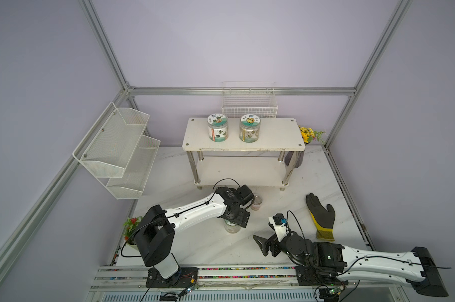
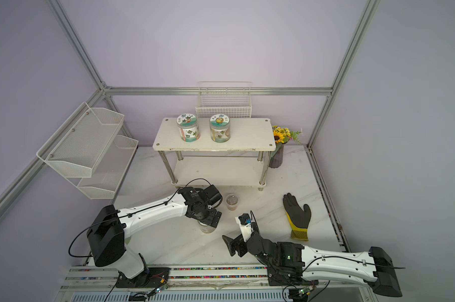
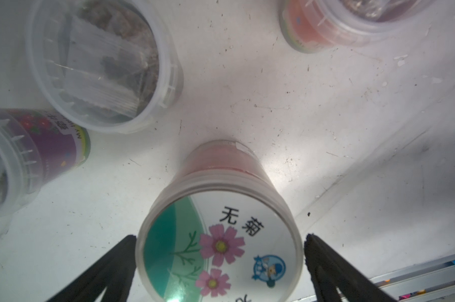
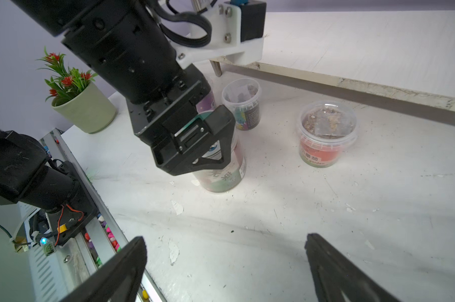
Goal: Place the seed container on the shelf
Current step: Pick up the seed jar at the center of the board.
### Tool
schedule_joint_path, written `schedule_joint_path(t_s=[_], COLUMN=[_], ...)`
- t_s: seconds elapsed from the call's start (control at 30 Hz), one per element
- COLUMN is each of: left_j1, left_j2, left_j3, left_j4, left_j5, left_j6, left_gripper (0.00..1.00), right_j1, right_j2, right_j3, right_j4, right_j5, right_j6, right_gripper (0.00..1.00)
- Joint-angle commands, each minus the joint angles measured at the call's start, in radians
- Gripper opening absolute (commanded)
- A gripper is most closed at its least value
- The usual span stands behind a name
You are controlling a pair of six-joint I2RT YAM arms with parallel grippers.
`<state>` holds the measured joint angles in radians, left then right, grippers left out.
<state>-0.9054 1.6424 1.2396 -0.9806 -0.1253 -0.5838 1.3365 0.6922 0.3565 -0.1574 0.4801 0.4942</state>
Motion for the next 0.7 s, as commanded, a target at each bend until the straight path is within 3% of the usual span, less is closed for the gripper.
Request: schedule_joint_path(t_s=[0.0, 0.47, 0.67], left_j1=[-0.002, -0.003, -0.004], left_j2=[-0.004, 0.024, 0.031], left_j3=[0.015, 0.016, 0.031], left_j4=[-0.025, -0.026, -0.023], left_j5=[0.007, 0.025, 0.040], left_j6=[0.005, 0.031, 0.042], left_gripper=[1.00, 0.92, 0.82], right_j1=[0.011, 0.015, 0.016], right_j2=[0.016, 0.036, 0.038], right_j3=[-0.016, -0.028, -0.027], right_j4=[0.016, 0.060, 0.058], right_j5=[-0.013, -0.032, -0.032], right_j6=[-0.003, 0.000, 0.000], right_gripper=[0.97, 0.97, 0.97])
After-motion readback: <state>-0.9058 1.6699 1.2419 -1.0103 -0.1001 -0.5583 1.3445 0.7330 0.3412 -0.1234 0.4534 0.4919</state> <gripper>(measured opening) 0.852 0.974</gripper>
